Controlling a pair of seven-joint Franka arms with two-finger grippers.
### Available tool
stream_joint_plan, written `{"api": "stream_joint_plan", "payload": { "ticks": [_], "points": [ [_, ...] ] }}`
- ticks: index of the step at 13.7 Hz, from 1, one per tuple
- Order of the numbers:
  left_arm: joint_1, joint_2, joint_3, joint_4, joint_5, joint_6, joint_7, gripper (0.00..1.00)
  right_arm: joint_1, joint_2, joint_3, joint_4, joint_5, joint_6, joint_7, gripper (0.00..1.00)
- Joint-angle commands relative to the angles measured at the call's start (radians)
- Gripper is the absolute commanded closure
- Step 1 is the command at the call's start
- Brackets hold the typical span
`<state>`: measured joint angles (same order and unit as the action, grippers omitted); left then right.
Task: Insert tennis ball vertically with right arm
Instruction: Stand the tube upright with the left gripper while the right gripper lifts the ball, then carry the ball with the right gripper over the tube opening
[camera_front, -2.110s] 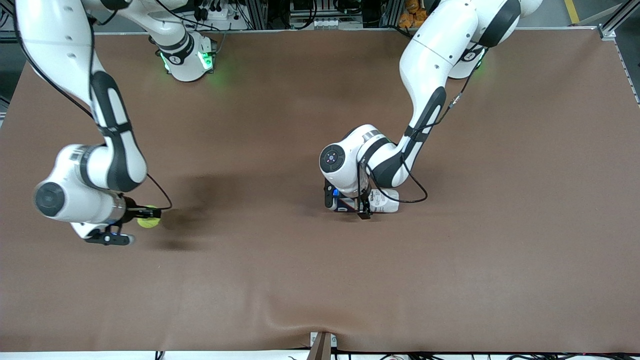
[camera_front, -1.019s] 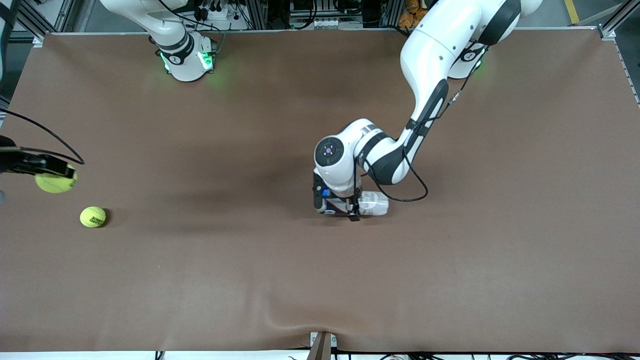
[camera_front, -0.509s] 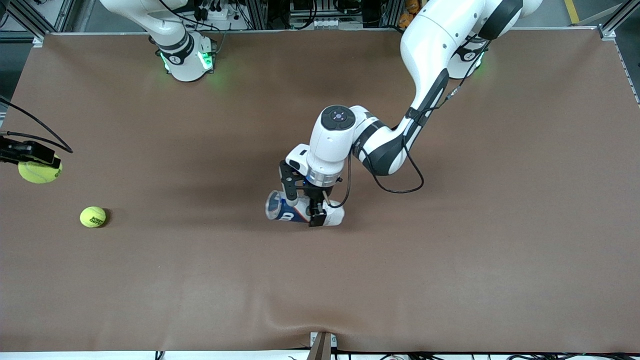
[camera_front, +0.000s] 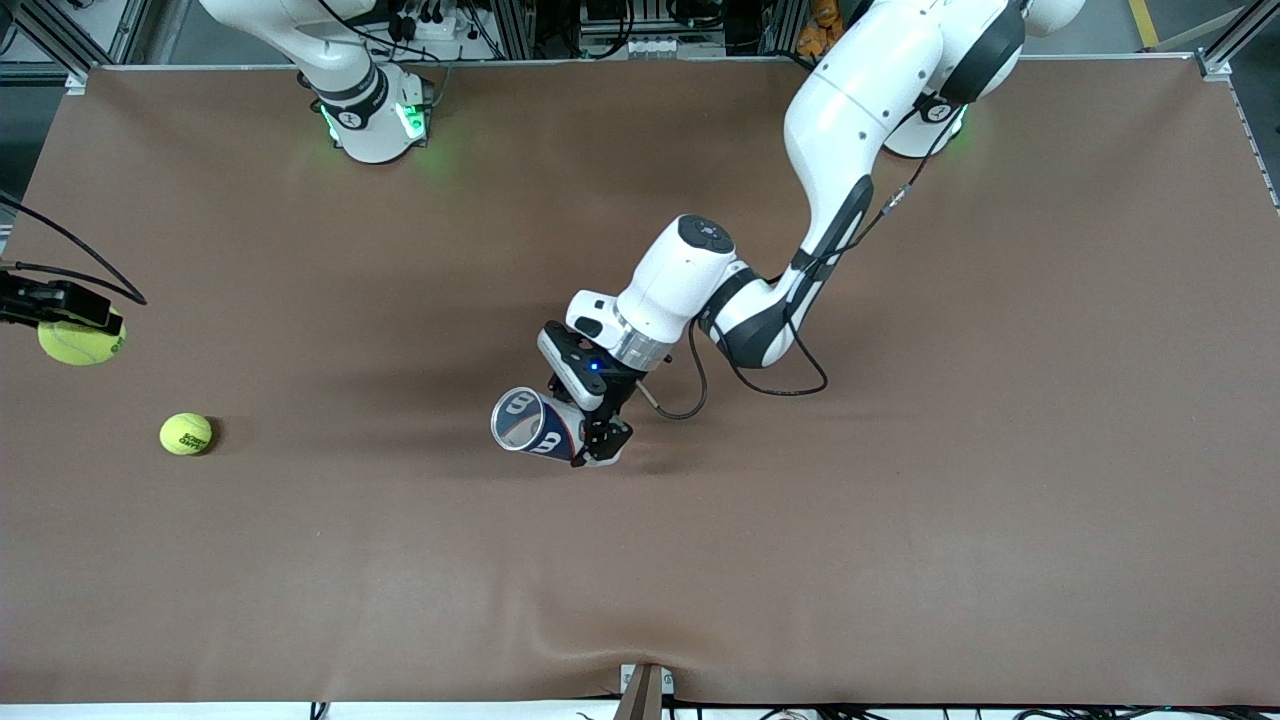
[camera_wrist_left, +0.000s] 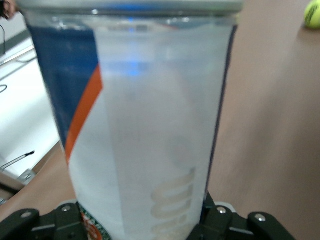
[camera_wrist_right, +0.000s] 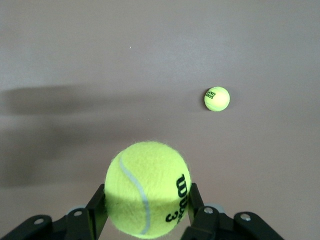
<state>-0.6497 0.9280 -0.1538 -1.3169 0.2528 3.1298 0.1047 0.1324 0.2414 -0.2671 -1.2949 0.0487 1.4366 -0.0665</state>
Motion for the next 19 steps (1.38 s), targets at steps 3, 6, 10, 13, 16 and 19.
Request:
{"api": "stream_joint_plan", "payload": {
  "ticks": [3,6,10,13,16,19],
  "points": [
    [-0.019,0.136,0.004,0.007,-0.036,0.355,-0.045,0.23,0.024,-0.008,0.005,-0.003,-0.017,-0.007,0.022,1.00],
    [-0.028,0.144,0.004,-0.001,-0.076,0.395,-0.046,0.23,0.074,-0.002,0.005,-0.003,-0.018,0.002,0.135,1.00],
    [-0.028,0.183,0.002,-0.001,-0.098,0.426,-0.046,0.23,0.166,0.009,0.005,-0.003,-0.018,0.022,0.290,1.00],
    [-0.039,0.216,0.002,0.002,-0.147,0.426,-0.051,0.24,0.217,0.027,0.005,-0.003,-0.018,0.037,0.396,1.00],
    [-0.042,0.236,0.002,0.004,-0.158,0.426,-0.051,0.23,0.256,0.044,0.006,-0.003,-0.010,0.044,0.509,1.00],
    [-0.042,0.241,0.002,0.004,-0.159,0.426,-0.051,0.23,0.308,0.071,0.006,-0.001,-0.009,0.100,0.644,1.00]
  ]
}}
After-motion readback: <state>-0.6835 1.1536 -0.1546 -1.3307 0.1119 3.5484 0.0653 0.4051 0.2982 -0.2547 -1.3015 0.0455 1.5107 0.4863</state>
